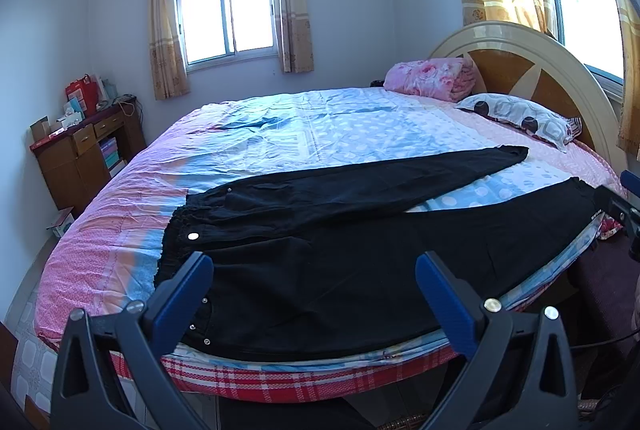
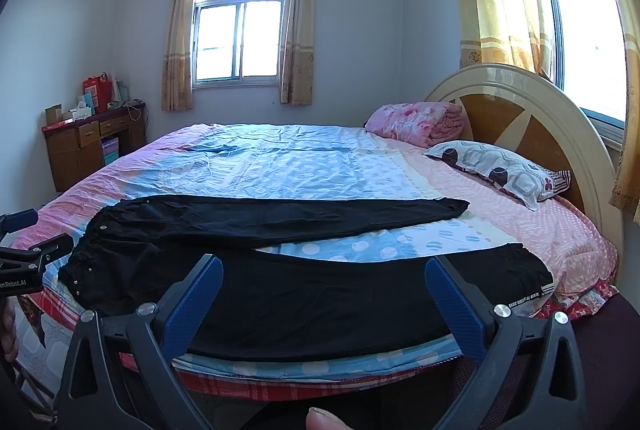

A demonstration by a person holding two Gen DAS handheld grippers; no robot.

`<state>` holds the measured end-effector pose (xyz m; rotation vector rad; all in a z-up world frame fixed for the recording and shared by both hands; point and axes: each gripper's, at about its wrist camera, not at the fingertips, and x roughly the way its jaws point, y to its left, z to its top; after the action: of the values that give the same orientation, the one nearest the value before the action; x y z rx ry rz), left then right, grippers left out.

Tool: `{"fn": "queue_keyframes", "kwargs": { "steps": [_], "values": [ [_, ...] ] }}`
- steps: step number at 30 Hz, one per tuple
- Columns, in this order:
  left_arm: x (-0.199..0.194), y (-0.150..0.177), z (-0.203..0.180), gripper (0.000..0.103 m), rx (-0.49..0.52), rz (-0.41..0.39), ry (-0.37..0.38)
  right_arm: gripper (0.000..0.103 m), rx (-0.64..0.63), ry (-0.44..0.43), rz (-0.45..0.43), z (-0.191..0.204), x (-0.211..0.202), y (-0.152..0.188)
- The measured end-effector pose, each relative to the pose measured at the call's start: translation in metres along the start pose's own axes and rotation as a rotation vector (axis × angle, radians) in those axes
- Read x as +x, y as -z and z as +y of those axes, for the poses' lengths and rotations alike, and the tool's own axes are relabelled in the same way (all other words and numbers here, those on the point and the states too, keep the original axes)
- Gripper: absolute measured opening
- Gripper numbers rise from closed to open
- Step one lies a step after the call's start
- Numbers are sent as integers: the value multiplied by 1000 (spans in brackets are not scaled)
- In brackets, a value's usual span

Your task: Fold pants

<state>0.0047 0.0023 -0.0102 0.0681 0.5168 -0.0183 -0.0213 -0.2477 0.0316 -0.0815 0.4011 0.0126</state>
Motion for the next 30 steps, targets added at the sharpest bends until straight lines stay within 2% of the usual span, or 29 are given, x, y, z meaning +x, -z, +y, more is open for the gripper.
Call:
{"fn": "queue_keyframes", "kwargs": {
  "steps": [30],
  "values": [
    [0,-2,4,103,-8,-1,2,102,-1,-1,2,0,0,0]
  ]
}}
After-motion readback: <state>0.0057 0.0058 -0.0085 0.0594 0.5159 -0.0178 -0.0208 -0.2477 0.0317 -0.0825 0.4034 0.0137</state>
